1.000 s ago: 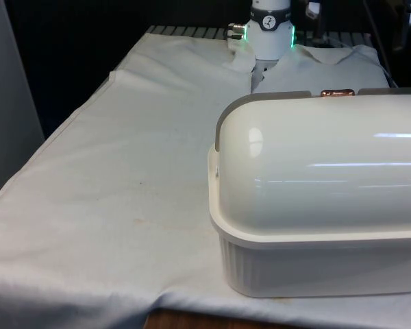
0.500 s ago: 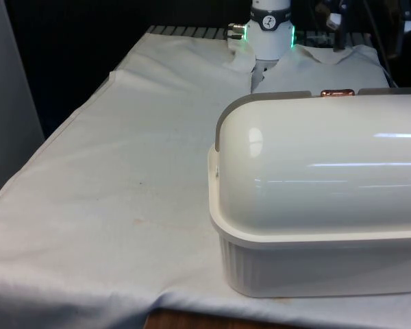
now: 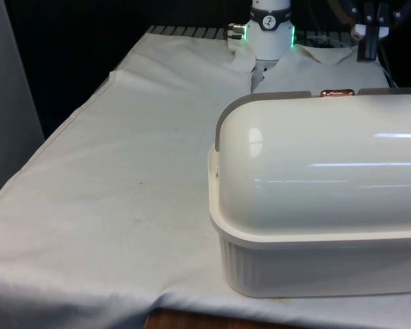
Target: Open the lid, then close it.
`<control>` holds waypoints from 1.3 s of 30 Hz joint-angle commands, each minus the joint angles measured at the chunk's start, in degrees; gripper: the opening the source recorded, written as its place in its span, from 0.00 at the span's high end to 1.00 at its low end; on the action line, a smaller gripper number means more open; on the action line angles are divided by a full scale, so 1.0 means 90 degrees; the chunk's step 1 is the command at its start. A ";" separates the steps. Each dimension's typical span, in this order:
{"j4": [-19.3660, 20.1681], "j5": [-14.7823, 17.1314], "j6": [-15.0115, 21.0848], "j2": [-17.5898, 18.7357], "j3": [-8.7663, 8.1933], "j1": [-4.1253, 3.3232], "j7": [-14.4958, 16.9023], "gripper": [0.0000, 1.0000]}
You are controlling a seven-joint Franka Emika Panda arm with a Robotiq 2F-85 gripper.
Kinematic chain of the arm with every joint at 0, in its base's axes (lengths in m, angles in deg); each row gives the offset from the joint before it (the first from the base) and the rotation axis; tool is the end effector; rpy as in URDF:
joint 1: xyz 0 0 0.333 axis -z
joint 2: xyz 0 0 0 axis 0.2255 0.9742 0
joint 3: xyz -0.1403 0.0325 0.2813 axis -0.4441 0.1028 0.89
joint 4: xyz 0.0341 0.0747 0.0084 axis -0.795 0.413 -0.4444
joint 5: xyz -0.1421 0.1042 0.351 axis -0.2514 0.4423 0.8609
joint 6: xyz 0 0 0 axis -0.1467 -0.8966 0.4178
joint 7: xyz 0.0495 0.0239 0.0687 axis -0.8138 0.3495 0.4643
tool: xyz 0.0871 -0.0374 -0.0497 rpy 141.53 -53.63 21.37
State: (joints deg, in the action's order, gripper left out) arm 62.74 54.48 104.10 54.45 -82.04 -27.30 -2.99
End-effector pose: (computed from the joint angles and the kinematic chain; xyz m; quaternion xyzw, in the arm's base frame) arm 0.7237 0.1330 0.4610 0.9540 0.0849 0.2842 0.0432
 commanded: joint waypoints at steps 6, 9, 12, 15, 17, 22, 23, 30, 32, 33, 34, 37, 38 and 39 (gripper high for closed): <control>0.0146 0.0045 0.0140 0.0032 0.0025 0.0025 -0.0025 1.00; 0.0134 0.0006 0.0064 0.0045 0.0000 0.0013 -0.0032 1.00; 0.0267 0.0076 0.0185 0.0064 0.0032 0.0051 -0.0013 1.00; 0.0312 0.0083 0.0191 0.0076 0.0032 0.0064 -0.0006 1.00; 0.0357 0.0083 0.0191 0.0083 0.0032 0.0070 -0.0006 1.00; 0.0427 0.0070 0.0185 0.0083 0.0025 0.0070 -0.0013 1.00; 0.0446 0.0064 0.0185 0.0076 0.0019 0.0076 -0.0013 1.00; 0.0586 0.0057 0.0159 0.0019 0.0006 0.0070 -0.0013 1.00; 0.0649 0.0051 0.0166 -0.0019 0.0006 0.0070 -0.0019 1.00; 0.0675 0.0051 0.0166 -0.0038 0.0006 0.0070 -0.0019 1.00; 0.0758 0.0045 0.0172 -0.0095 0.0000 0.0070 -0.0025 1.00; 0.0840 0.0045 0.0178 -0.0153 0.0000 0.0064 -0.0025 1.00; 0.0891 0.0045 0.0185 -0.0191 0.0000 0.0064 -0.0032 1.00; 0.0942 0.0045 0.0185 -0.0223 0.0000 0.0064 -0.0032 1.00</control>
State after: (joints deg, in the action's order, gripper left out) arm 70.13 54.77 105.19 53.19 -82.15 -26.78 -3.28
